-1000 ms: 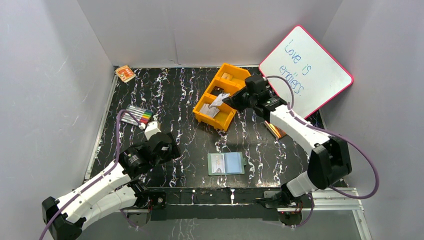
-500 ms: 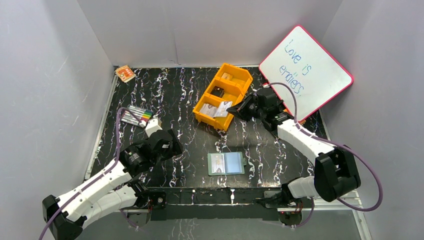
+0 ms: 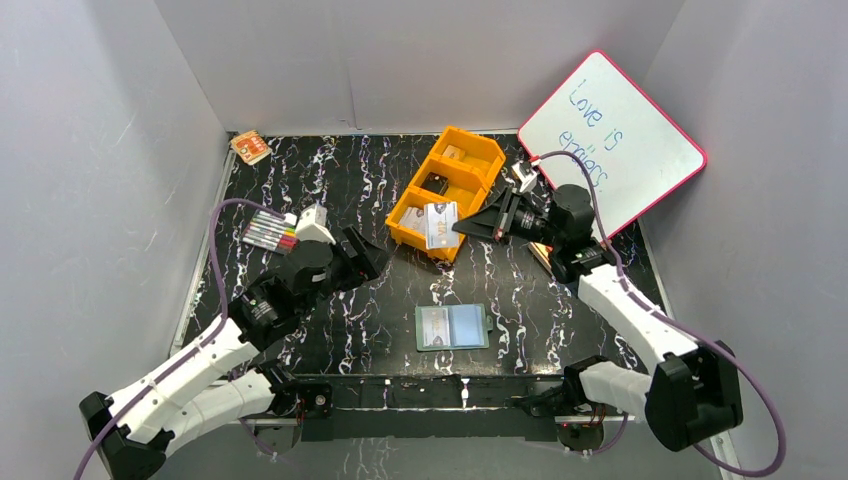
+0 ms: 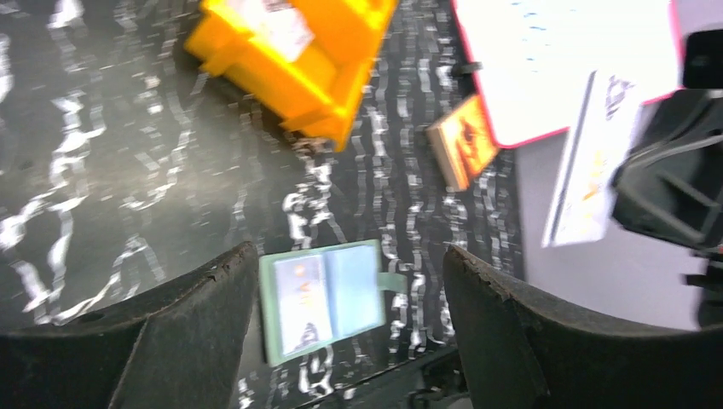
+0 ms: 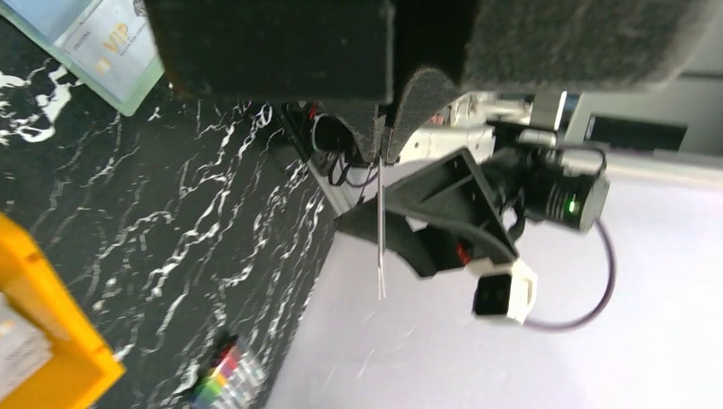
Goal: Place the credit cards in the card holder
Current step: Pick up the credit card from the storage box.
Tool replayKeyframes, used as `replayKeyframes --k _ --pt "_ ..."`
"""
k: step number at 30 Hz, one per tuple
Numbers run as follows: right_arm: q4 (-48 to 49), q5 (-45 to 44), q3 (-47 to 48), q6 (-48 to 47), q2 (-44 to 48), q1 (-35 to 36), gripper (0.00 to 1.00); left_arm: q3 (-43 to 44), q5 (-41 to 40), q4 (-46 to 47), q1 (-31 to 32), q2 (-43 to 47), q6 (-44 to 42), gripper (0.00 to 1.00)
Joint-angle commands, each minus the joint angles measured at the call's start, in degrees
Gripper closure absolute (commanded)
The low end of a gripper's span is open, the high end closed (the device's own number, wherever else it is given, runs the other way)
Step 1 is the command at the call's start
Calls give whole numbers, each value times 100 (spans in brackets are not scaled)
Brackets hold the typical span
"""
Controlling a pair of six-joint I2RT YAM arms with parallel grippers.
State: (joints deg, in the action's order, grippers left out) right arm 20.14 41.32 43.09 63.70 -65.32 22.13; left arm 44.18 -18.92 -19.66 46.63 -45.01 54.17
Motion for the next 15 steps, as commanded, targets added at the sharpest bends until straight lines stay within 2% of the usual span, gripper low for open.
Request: replayKeyframes --k 1,7,15 --pt "760 991 -186 53 505 -20 100 79 882 1526 -9 -41 -222 23" --pt "1204 1216 -477 424 809 -24 100 -74 1519 2543 -12 -102 -220 23" --pt "1871 1325 -705 826 755 -24 100 -161 2131 3240 -11 -338 -176 24"
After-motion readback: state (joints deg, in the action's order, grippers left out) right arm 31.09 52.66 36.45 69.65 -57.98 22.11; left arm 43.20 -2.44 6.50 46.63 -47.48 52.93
